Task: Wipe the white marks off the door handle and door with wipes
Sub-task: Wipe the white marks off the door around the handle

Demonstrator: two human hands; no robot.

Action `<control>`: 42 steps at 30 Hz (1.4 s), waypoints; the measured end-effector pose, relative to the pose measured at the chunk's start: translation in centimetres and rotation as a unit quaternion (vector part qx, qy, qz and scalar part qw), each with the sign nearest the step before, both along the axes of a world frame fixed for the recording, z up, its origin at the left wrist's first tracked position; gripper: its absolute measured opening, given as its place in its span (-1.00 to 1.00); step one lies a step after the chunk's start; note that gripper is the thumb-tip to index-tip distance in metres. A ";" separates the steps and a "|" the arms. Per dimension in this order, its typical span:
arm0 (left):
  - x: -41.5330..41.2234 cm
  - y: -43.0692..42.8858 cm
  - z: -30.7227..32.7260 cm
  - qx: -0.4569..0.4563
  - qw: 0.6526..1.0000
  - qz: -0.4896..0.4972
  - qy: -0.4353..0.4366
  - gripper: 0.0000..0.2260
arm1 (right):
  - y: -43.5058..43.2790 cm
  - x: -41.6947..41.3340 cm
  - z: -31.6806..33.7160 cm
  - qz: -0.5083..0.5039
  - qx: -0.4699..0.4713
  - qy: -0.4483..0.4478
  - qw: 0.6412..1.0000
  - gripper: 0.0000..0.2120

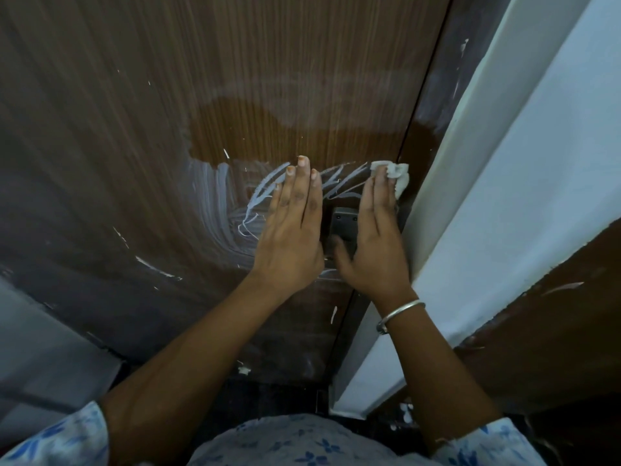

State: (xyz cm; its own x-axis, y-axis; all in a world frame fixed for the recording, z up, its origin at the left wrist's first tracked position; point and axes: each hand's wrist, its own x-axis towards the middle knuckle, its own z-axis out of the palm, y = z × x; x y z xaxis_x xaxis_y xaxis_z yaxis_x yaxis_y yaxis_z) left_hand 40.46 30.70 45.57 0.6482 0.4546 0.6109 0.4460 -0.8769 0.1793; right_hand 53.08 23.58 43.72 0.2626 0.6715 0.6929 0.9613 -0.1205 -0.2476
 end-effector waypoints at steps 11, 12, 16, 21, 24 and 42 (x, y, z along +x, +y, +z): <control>-0.5 0.1 -0.2 0.003 1.000 -0.004 -0.030 -0.44 | 0.7 -0.6 1.4 0.115 -0.042 -0.051 0.991 -0.27; -0.5 0.0 -0.1 0.003 1.000 -0.004 -0.029 -0.44 | 0.4 -0.2 1.4 0.097 -0.022 -0.059 0.993 -0.31; -1.4 0.1 -0.1 -0.004 1.000 0.005 -0.028 -0.43 | 0.2 0.3 1.5 0.048 0.118 -0.045 0.991 -0.55; -1.7 0.2 -0.1 -0.011 1.000 0.009 -0.017 -0.40 | 1.8 -0.9 2.4 0.046 0.180 -0.070 0.980 -0.76; -1.7 0.1 0.1 -0.016 1.000 0.007 -0.020 -0.40 | 2.4 -1.6 2.7 0.085 0.183 -0.067 0.977 -0.77; -4.7 1.9 0.2 -0.077 0.994 0.075 0.017 -0.27 | 4.4 -4.4 2.8 0.091 0.220 -0.012 0.971 -0.76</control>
State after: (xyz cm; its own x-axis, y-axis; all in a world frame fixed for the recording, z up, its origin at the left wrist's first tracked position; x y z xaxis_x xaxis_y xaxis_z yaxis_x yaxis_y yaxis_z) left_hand 35.73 32.62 45.78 0.5851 0.6340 0.5056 0.5769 -0.7636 0.2899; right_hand 48.65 28.00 46.48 0.1468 0.3429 0.9278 0.9632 0.1641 -0.2131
